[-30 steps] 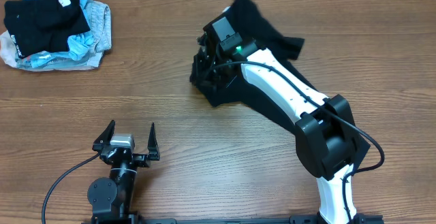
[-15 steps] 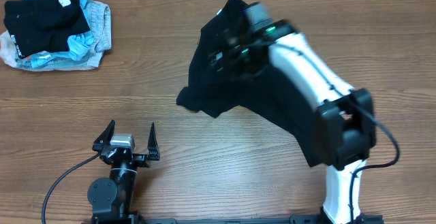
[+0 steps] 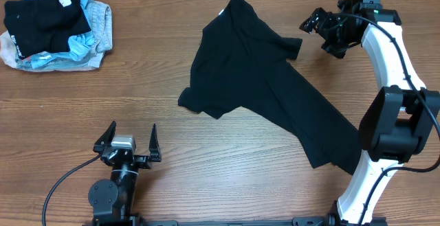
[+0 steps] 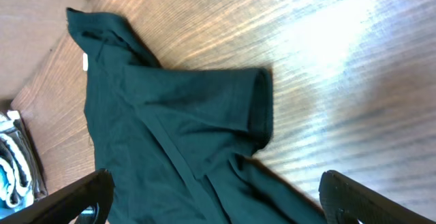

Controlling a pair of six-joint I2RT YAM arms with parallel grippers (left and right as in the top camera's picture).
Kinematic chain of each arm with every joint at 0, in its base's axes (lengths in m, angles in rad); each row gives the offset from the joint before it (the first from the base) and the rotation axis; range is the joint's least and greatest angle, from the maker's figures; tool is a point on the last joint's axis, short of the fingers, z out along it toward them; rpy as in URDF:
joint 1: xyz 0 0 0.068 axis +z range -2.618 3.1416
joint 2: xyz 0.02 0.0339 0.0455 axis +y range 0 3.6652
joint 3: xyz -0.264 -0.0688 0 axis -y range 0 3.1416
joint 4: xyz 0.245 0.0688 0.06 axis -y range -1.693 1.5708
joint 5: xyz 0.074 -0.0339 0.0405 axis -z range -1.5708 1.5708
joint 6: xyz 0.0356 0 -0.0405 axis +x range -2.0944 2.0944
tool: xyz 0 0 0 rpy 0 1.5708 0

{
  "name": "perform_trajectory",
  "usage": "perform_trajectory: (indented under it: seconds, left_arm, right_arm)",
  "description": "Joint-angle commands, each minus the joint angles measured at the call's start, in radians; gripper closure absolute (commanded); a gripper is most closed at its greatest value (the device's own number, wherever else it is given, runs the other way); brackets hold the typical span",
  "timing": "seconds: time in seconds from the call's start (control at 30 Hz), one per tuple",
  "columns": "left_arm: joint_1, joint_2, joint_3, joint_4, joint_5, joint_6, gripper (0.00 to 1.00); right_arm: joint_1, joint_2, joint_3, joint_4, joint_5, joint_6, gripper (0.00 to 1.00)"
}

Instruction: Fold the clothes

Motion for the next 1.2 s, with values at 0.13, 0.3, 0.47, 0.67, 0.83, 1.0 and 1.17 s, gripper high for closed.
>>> perform_trajectory:
  seconds: [0.13, 0.3, 0.47, 0.67, 0.83, 1.0, 1.17]
  left_arm:
    - [0.006, -0.010, -0.003, -0.002, -0.010, 0.005, 0.00]
    - [0.006, -0.010, -0.003, -0.002, -0.010, 0.005, 0.00]
    - [0.006, -0.010, -0.003, -0.002, -0.010, 0.005, 0.00]
    - [0.006, -0.010, -0.003, -0.002, -0.010, 0.005, 0.00]
    - [0.006, -0.010, -0.003, -0.002, -0.010, 0.005, 0.01]
    - [0.006, -0.010, -0.003, -0.002, -0.010, 0.005, 0.00]
    - [0.006, -0.010, -0.003, -0.002, -0.010, 0.005, 0.00]
  right_arm:
    - [0.084, 0.072, 0.005, 0.004, 0.187, 0.056, 0.00]
    - [0.103, 0.117, 0.005, -0.021, 0.204, 0.100, 0.00]
    - [0.113, 0.146, 0.005, -0.027, 0.204, 0.099, 0.00]
    - [0.127, 0.160, 0.005, -0.002, 0.204, 0.098, 0.06]
    - [0.143, 0.161, 0.005, 0.029, 0.206, 0.098, 0.28]
    - [0.158, 0.163, 0.005, 0.039, 0.253, 0.099, 0.23]
    - [0.169, 0.165, 0.003, 0.014, 0.353, 0.099, 0.18]
